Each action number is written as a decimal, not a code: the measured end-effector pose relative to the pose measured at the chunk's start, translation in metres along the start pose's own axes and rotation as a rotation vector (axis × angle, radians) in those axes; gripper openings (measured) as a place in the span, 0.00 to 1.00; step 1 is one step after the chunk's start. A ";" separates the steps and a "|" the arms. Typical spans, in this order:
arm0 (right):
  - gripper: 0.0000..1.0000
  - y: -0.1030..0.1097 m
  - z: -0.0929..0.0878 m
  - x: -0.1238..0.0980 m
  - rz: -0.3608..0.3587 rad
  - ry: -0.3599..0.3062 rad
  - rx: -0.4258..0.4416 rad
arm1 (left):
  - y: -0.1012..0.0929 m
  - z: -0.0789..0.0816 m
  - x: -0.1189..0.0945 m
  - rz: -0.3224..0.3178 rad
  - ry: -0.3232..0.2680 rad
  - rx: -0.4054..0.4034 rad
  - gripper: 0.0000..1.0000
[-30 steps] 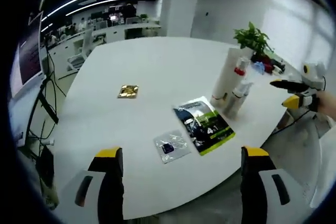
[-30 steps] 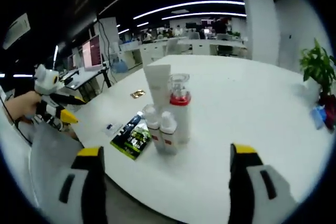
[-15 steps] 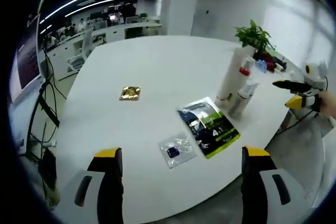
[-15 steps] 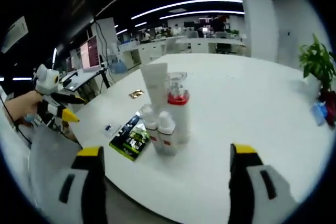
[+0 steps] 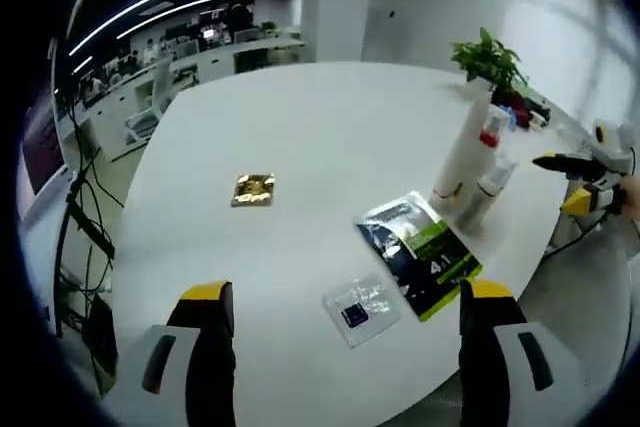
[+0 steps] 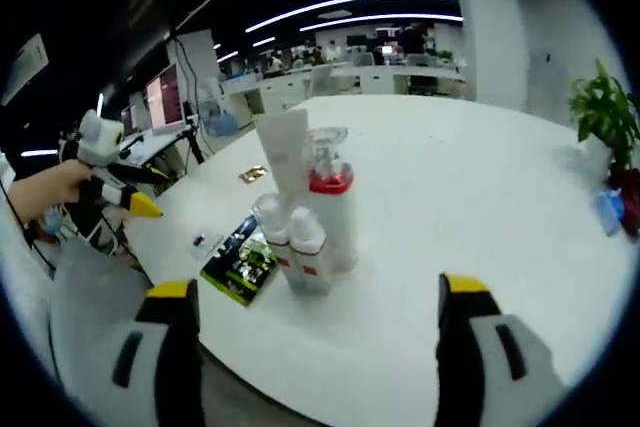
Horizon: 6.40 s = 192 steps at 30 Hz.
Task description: Arrange the skincare products in the storage area until every visible bottle or jar stands upright without overlapping.
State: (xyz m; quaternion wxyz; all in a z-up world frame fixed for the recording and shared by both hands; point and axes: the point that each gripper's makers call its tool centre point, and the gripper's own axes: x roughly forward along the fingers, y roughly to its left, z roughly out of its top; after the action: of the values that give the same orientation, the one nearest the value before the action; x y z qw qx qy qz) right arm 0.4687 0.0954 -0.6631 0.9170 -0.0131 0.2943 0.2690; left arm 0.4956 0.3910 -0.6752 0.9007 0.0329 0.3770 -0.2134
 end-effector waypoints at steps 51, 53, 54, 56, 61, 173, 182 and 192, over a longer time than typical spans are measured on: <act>0.98 -0.014 -0.019 0.019 -0.028 0.067 0.067 | 0.121 0.046 0.153 0.070 0.253 0.068 0.72; 0.98 -0.016 -0.020 0.018 -0.031 0.070 0.070 | 0.122 0.048 0.158 0.071 0.257 0.072 0.71; 0.98 -0.017 -0.021 0.018 -0.034 0.071 0.074 | 0.122 0.048 0.160 0.071 0.262 0.073 0.70; 0.98 -0.018 -0.021 0.018 -0.037 0.071 0.078 | 0.123 0.048 0.163 0.069 0.264 0.069 0.68; 0.97 -0.019 -0.020 0.018 -0.039 0.069 0.081 | 0.122 0.049 0.170 0.066 0.261 0.057 0.63; 0.95 -0.030 -0.026 0.016 -0.073 0.081 0.110 | 0.132 0.067 0.155 -0.296 0.570 0.778 0.37; 0.96 -0.030 -0.020 0.011 -0.072 0.059 0.099 | 0.104 0.059 0.130 -0.349 0.600 0.935 0.36; 0.96 -0.029 -0.016 0.007 -0.072 0.044 0.092 | 0.072 0.052 0.117 -0.392 0.613 1.025 0.36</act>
State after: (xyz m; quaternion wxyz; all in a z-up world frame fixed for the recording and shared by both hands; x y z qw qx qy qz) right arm 0.4793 0.0710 -0.6835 0.9190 0.0126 0.3257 0.2218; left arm 0.6328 0.4032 -0.7262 0.5656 0.4505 0.4668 -0.5092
